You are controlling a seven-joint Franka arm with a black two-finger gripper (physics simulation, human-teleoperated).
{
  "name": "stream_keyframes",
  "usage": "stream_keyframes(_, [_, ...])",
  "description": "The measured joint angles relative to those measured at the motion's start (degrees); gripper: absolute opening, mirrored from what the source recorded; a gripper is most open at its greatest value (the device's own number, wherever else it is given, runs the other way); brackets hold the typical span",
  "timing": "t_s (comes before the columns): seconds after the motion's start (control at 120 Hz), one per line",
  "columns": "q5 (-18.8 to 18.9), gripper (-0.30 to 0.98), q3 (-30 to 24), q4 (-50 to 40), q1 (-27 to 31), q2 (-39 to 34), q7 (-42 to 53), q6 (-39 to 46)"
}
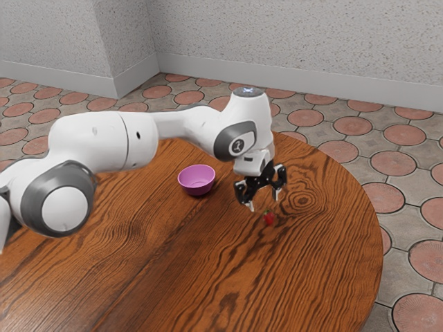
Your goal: Take strawberry from the bowl
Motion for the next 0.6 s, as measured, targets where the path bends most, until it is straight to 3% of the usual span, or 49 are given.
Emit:
stream_keyframes(0.067, [0.06,0.55,0.07,-3.22,0.98,-4.13,-1.02,-0.46])
stream_keyframes(0.167, [0.02,0.6,0.14,-12.54,3.66,-17.61,-4.98,-3.01])
stream_keyframes(0.342, [-0.11,0.65,1.66,-16.89,7.34,-33.91,-20.37,-14.59])
stream_keyframes(0.433, [-0.16,0.66,2.89,-17.83,7.77,-38.09,-28.6,-19.43])
stream_keyframes(0.6, [-1.95,0.68,4.12,-17.95,8.29,-39.2,-41.65,-24.23])
